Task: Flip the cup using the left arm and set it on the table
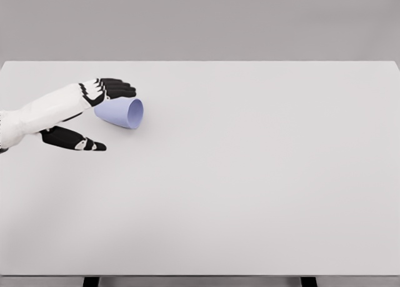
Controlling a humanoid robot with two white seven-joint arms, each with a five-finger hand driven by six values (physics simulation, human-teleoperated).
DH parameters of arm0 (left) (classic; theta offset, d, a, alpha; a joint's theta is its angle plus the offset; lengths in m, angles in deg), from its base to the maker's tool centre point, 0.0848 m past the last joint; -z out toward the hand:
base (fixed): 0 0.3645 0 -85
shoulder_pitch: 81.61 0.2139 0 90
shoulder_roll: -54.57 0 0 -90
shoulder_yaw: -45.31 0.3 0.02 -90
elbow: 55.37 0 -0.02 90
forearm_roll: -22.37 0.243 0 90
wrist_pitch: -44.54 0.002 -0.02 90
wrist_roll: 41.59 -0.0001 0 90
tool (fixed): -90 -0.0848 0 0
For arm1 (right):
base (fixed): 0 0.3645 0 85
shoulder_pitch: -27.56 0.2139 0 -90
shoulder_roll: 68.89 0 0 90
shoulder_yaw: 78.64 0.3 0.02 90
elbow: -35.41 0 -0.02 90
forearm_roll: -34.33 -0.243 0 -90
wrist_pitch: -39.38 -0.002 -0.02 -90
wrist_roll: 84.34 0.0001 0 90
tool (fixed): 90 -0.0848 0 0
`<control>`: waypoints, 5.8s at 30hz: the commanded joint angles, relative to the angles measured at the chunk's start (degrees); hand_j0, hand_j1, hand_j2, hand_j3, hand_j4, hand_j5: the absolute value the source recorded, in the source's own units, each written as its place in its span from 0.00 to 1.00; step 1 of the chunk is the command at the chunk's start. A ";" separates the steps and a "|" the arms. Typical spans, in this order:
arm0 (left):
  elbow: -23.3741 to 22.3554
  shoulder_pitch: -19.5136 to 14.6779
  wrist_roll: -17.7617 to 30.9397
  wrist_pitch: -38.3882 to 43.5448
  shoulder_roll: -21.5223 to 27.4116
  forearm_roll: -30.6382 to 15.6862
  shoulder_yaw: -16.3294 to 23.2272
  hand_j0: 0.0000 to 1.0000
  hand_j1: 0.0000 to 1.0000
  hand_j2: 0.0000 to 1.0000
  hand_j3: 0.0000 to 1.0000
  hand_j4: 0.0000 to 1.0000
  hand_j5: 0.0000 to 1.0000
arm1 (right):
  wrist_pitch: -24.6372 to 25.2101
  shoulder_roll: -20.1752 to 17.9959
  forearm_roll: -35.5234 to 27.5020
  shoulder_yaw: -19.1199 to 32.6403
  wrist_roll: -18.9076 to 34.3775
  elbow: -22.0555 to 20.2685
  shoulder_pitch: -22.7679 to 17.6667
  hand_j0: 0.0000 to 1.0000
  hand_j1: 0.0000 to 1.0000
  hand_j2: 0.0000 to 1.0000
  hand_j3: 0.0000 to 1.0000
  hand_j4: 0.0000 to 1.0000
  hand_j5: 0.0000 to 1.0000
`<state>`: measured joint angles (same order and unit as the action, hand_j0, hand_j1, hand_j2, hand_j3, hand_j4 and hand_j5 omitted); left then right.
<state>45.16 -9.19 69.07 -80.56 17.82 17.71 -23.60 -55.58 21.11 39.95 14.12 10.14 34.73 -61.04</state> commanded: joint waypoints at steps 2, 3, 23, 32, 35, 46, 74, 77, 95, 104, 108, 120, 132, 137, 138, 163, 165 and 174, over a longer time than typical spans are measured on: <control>0.19 0.00 0.00 0.11 -0.34 -0.43 0.36 1.00 1.00 1.00 1.00 1.00 1.00 | 0.12 0.00 0.01 -0.13 0.01 0.24 0.00 1.00 1.00 1.00 1.00 1.00 1.00; 0.19 0.09 0.00 0.11 -0.43 -0.43 0.36 1.00 1.00 1.00 1.00 1.00 1.00 | 0.13 0.00 -0.08 0.14 0.01 0.41 -0.18 1.00 1.00 1.00 1.00 1.00 1.00; -1.40 -18.63 7.64 39.48 -1.13 -5.53 14.15 1.00 1.00 1.00 1.00 1.00 1.00 | 0.13 0.00 -0.08 0.05 0.01 0.33 -0.26 1.00 1.00 1.00 1.00 1.00 1.00; -2.54 -19.34 5.62 45.83 -5.61 9.24 18.46 1.00 1.00 1.00 1.00 1.00 1.00 | 0.13 0.00 -0.08 0.05 0.01 0.33 -0.26 1.00 1.00 1.00 1.00 1.00 1.00; -2.80 -19.25 3.95 43.81 -5.79 10.64 19.52 1.00 1.00 1.00 1.00 1.00 1.00 | 0.13 0.00 -0.08 0.05 0.01 0.33 -0.26 1.00 1.00 1.00 1.00 1.00 1.00; -7.81 -17.93 3.95 43.81 -9.13 16.80 19.96 1.00 1.00 1.00 1.00 1.00 1.00 | 0.13 0.00 -0.08 0.05 0.01 0.33 -0.26 1.00 1.00 1.00 1.00 1.00 1.00; -16.33 -18.99 3.95 43.63 -15.46 21.45 21.10 1.00 1.00 1.00 1.00 1.00 1.00 | 0.13 0.00 -0.08 0.05 0.01 0.33 -0.26 1.00 1.00 1.00 1.00 1.00 1.00; -16.95 -19.07 3.95 43.63 -15.55 21.45 21.10 1.00 1.00 1.00 1.00 1.00 1.00 | 0.13 0.00 -0.08 0.05 0.01 0.33 -0.26 1.00 1.00 1.00 1.00 1.00 1.00; -21.26 -20.21 3.95 43.63 -18.80 23.56 22.59 0.92 0.92 0.92 0.92 0.92 0.92 | 0.13 0.00 -0.08 0.05 0.01 0.33 -0.26 1.00 1.00 1.00 1.00 1.00 1.00; -21.34 -20.30 3.95 43.72 -18.97 23.48 22.59 0.66 0.66 0.66 0.66 0.66 0.66 | 0.13 0.00 -0.08 0.05 0.01 0.33 -0.26 1.00 1.00 1.00 1.00 1.00 1.00; -21.87 -20.30 3.86 43.72 -19.15 23.04 22.59 0.57 0.57 0.57 0.57 0.57 0.57 | 0.13 0.00 -0.08 0.05 0.01 0.33 -0.26 1.00 1.00 1.00 1.00 1.00 1.00; -21.78 -24.08 7.99 31.95 -8.52 -12.28 21.54 0.55 0.55 0.55 0.55 0.55 0.55 | 0.13 0.00 -0.08 0.05 0.01 0.33 -0.26 1.00 1.00 1.00 1.00 1.00 1.00; -45.42 -29.27 14.34 35.90 -21.69 -37.35 17.32 0.56 0.56 0.56 0.56 0.56 0.56 | 0.13 0.00 -0.08 0.05 0.01 0.33 -0.26 1.00 1.00 1.00 1.00 1.00 1.00; -55.18 -29.88 14.34 36.60 -30.14 -37.08 14.60 0.55 0.55 0.55 0.55 0.55 0.55 | 0.13 0.00 -0.08 0.05 0.01 0.33 -0.26 1.00 1.00 1.00 1.00 1.00 1.00; -55.27 -29.97 14.34 37.57 -30.75 -37.08 13.89 0.56 0.56 0.56 0.56 0.56 0.56 | 0.13 0.00 -0.08 0.05 0.01 0.33 -0.26 1.00 1.00 1.00 1.00 1.00 1.00; -54.39 -29.36 14.34 38.01 -33.74 -34.44 14.16 0.94 0.94 0.94 0.94 0.94 0.94 | 0.13 0.00 -0.08 0.05 0.01 0.33 -0.26 1.00 1.00 1.00 1.00 1.00 1.00; -54.30 -29.36 14.34 38.01 -33.74 -34.44 14.16 0.97 0.97 0.97 0.97 0.97 0.97 | 0.13 0.00 -0.08 0.05 0.01 0.33 -0.26 1.00 1.00 1.00 1.00 1.00 1.00; -53.16 -29.53 14.34 37.92 -32.86 -34.71 13.80 1.00 1.00 1.00 1.00 1.00 1.00 | 0.13 0.00 -0.08 0.05 0.01 0.33 -0.26 1.00 1.00 1.00 1.00 1.00 1.00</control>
<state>-8.49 -38.81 83.41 -42.63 -15.39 -16.58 -9.62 -55.46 21.11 39.88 14.16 10.14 35.06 -61.30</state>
